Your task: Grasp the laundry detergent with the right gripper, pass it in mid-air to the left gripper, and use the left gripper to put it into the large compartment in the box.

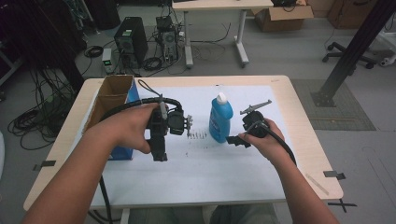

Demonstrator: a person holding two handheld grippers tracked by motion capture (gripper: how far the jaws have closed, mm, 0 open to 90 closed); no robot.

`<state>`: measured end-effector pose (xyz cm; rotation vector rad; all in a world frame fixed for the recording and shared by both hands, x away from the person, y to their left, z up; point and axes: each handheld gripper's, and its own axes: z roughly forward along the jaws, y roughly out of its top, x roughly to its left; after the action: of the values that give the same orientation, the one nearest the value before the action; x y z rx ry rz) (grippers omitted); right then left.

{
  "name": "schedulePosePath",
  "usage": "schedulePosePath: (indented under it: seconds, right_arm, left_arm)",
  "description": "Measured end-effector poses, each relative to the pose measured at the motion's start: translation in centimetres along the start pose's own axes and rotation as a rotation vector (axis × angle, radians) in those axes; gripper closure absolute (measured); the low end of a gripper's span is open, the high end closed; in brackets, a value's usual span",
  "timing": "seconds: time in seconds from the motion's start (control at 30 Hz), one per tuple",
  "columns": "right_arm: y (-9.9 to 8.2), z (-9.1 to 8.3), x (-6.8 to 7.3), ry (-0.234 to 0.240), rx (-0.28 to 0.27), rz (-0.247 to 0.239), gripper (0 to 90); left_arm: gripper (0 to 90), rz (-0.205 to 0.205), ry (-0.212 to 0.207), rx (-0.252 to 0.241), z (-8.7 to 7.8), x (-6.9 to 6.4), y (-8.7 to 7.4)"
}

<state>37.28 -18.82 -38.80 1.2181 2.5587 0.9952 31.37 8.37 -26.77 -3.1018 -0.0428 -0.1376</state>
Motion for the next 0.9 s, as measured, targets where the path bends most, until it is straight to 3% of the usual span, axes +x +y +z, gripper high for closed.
schedulePosePath:
  seconds: [0.33,0.9]
  right_arm:
    - [-0.2,1.1,0.1,0.014,-0.054,0.003,4.5]
    - [-0.1,2.5,0.6,-0.006,-0.159,0.003,3.7]
  left_arm:
    - [0.2,0.007,-0.003,0.004,0.1,0.0,0.1]
    - [0.2,0.005,-0.006,0.002,0.1,-0.1,0.0]
